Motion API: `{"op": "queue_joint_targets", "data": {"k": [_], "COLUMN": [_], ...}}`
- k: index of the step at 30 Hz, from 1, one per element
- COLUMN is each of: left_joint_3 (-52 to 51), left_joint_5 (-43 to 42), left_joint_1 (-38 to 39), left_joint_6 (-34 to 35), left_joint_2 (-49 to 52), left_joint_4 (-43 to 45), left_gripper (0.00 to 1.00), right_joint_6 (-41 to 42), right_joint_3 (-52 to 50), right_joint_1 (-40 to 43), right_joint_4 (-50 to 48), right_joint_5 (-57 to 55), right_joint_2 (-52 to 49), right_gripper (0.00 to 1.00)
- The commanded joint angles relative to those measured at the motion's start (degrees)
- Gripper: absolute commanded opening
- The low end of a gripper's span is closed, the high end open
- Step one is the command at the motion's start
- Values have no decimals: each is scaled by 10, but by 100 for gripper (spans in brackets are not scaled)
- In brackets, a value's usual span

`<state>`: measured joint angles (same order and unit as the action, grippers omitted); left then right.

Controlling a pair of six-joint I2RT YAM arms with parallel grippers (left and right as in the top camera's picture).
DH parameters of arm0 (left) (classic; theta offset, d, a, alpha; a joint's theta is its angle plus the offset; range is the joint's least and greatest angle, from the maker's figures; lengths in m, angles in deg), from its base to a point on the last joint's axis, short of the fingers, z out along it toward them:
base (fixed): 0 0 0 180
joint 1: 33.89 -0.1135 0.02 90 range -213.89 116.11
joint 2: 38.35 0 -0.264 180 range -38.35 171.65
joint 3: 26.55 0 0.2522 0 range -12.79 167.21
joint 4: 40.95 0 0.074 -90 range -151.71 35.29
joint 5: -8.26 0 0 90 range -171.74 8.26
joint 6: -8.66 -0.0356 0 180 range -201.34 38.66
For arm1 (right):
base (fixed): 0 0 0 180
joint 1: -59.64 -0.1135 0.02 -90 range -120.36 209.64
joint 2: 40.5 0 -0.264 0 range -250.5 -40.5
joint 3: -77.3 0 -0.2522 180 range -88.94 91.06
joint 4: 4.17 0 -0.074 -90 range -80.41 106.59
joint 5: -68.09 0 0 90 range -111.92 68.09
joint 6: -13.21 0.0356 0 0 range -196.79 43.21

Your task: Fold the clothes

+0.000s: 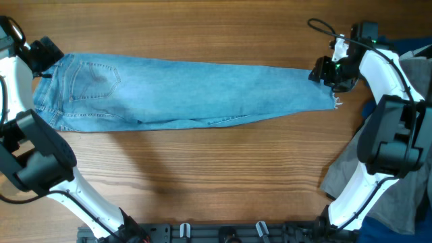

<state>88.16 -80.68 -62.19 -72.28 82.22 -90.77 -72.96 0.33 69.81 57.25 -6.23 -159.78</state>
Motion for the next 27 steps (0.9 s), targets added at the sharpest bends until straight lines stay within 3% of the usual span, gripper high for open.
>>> {"op": "queue_joint_targets", "data": {"k": [1, 27], "left_joint_3": [10, 10], "left_joint_5": [26, -4], "left_joint_1": [-8, -16], "left_joint_6": [-44, -44], "left_joint_2": [30, 112], "left_joint_4": [38, 89], "left_gripper": [100, 100], "right_joint_6": [8, 24], "right_joint_3": [-5, -5], "right_joint_1": [-5, -8], "right_joint_4": [-5, -2], "right_joint_5": [14, 11], "right_joint_2": [6, -87], "right_gripper": [59, 59]}}
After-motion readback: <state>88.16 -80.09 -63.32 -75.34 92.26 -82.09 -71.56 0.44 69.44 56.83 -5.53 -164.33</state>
